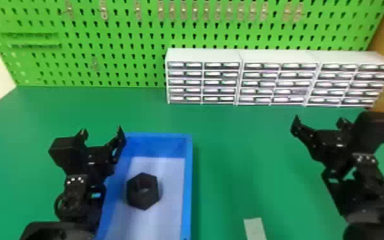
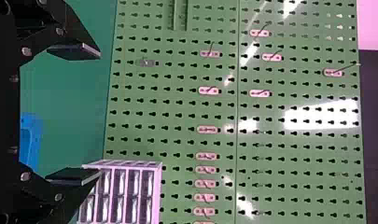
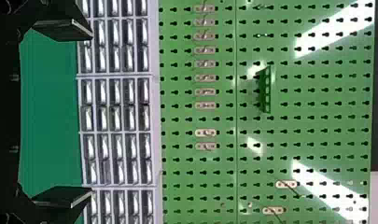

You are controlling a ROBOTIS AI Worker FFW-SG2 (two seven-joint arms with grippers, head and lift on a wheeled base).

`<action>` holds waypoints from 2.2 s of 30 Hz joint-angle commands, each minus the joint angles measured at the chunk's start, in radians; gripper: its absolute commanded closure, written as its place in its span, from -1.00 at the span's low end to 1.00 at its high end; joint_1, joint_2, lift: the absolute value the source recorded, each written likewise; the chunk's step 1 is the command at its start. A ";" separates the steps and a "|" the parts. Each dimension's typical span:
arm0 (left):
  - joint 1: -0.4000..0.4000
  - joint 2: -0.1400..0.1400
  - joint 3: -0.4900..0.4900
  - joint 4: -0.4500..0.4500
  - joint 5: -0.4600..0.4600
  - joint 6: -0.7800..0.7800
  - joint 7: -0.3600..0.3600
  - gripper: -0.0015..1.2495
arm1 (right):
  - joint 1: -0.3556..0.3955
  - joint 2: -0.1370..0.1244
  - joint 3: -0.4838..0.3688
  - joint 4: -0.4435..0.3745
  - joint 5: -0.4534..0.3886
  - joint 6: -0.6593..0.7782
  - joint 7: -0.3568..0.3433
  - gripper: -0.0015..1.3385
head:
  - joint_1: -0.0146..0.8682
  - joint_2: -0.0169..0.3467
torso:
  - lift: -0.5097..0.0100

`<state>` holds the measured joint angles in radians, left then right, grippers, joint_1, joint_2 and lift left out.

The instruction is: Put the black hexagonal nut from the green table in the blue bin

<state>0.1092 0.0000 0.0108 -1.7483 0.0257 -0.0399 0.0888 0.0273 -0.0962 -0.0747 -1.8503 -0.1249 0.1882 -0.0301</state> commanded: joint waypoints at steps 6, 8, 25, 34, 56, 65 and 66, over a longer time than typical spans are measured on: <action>0.006 0.000 -0.003 0.000 0.008 -0.002 0.002 -0.42 | 0.063 0.001 0.024 0.017 0.024 -0.067 -0.025 -0.80 | 0.52 -0.59 | 0.59; 0.009 0.000 -0.005 0.000 0.008 -0.003 0.009 -0.41 | 0.068 0.000 0.030 0.020 0.025 -0.069 -0.028 -0.80 | 0.52 -0.59 | 0.59; 0.010 0.000 -0.014 0.000 0.020 -0.008 0.012 -0.41 | 0.071 -0.008 0.056 0.028 0.024 -0.082 -0.030 -0.80 | 0.52 -0.59 | 0.59; 0.009 0.000 -0.017 0.000 0.026 -0.014 0.014 -0.41 | 0.063 -0.013 0.062 0.028 0.024 -0.084 -0.030 -0.80 | 0.52 -0.59 | 0.59; 0.006 0.000 -0.023 0.001 0.034 -0.014 0.014 -0.41 | 0.060 -0.017 0.062 0.028 0.019 -0.081 -0.030 -0.80 | 0.52 -0.59 | 0.59; 0.004 0.000 -0.025 0.000 0.036 -0.014 0.014 -0.41 | 0.057 -0.017 0.064 0.028 0.019 -0.075 -0.030 -0.80 | 0.52 -0.59 | 0.59; 0.004 0.000 -0.025 0.001 0.034 -0.014 0.014 -0.41 | 0.057 -0.017 0.066 0.028 0.019 -0.075 -0.030 -0.80 | 0.52 -0.59 | 0.59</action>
<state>0.1139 0.0000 -0.0136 -1.7481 0.0600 -0.0539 0.1028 0.0859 -0.1135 -0.0116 -1.8224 -0.1057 0.1109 -0.0598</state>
